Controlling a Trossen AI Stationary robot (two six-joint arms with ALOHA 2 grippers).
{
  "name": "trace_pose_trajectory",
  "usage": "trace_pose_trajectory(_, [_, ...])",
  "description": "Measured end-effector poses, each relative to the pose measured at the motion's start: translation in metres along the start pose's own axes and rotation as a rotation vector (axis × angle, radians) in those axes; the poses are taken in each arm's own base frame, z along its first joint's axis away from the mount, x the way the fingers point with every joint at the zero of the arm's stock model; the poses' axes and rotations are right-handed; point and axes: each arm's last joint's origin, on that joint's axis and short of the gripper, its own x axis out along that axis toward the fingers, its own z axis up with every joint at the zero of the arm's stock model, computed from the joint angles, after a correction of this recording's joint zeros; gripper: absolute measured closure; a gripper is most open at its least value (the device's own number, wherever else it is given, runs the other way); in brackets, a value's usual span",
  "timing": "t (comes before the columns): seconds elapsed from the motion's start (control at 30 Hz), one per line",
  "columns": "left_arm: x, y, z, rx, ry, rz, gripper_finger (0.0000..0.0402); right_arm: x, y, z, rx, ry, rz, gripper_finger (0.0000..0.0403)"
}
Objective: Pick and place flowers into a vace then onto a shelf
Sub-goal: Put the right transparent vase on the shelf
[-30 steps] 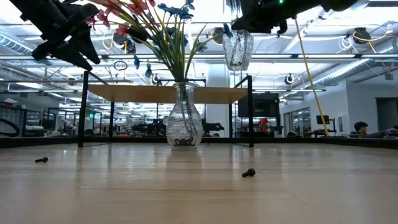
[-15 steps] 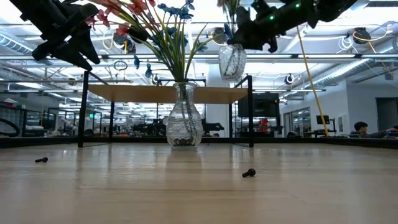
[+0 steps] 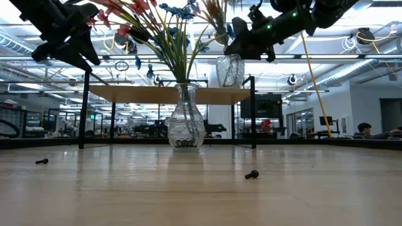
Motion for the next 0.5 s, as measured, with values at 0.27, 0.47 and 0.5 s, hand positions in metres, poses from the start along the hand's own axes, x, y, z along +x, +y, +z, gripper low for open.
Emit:
trace_pose_trajectory(0.27, [0.0015,-0.0009,-0.0006,0.001,0.003,0.008,0.0254,-0.0002,-0.0002,0.0001,0.013,0.0,-0.004,0.0156])
trace_pose_trajectory(0.47, [0.0037,-0.0029,-0.0023,-0.002,0.029,0.005,0.0254,-0.0002,-0.0001,0.0009,0.008,-0.007,-0.002,0.0127])
trace_pose_trajectory(0.5, [0.0039,-0.003,-0.0025,-0.013,0.034,0.004,0.0254,-0.0003,0.0003,0.0008,0.008,-0.007,-0.001,0.0124])
